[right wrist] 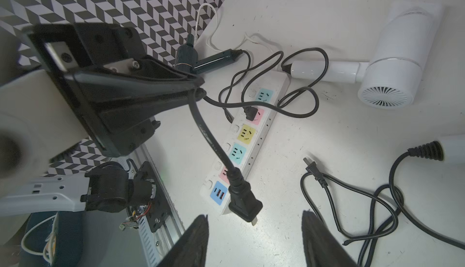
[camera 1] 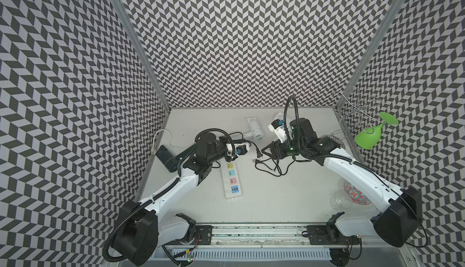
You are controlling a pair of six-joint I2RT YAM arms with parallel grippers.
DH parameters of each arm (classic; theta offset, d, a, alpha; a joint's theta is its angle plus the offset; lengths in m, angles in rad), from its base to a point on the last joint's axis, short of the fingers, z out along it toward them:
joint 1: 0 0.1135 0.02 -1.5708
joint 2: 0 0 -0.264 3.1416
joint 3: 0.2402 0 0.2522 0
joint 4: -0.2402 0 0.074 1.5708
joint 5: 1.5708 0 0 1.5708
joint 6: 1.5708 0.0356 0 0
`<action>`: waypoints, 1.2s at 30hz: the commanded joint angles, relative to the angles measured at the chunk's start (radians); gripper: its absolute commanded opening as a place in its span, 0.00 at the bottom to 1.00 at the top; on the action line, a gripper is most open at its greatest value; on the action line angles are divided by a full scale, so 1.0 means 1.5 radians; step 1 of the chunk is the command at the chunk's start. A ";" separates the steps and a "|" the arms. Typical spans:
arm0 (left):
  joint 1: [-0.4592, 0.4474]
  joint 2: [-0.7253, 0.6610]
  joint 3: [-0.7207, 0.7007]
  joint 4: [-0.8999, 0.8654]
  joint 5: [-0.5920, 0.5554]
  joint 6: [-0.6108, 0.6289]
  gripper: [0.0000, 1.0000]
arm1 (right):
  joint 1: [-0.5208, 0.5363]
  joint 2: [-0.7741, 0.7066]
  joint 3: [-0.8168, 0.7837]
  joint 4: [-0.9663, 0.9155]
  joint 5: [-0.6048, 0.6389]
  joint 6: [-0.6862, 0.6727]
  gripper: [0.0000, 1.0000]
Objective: Charge the blow dryers
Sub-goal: Pick up the plug from the center of the board.
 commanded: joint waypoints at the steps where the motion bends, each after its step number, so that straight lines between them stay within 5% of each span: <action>1: 0.005 0.016 0.009 0.007 0.045 0.031 0.00 | 0.011 0.039 0.048 -0.069 0.025 -0.032 0.59; 16: 0.024 0.073 0.001 0.059 0.080 0.021 0.00 | 0.033 0.173 0.156 -0.156 -0.021 -0.084 0.55; 19: 0.024 0.077 0.001 0.065 0.086 0.020 0.00 | 0.040 0.186 0.165 -0.162 -0.024 -0.086 0.46; 27: 0.025 0.073 -0.010 0.095 0.102 0.005 0.00 | 0.050 0.211 0.190 -0.166 -0.017 -0.086 0.43; 36: 0.025 0.087 -0.002 0.104 0.098 -0.009 0.00 | 0.053 0.195 0.176 -0.154 -0.015 -0.079 0.23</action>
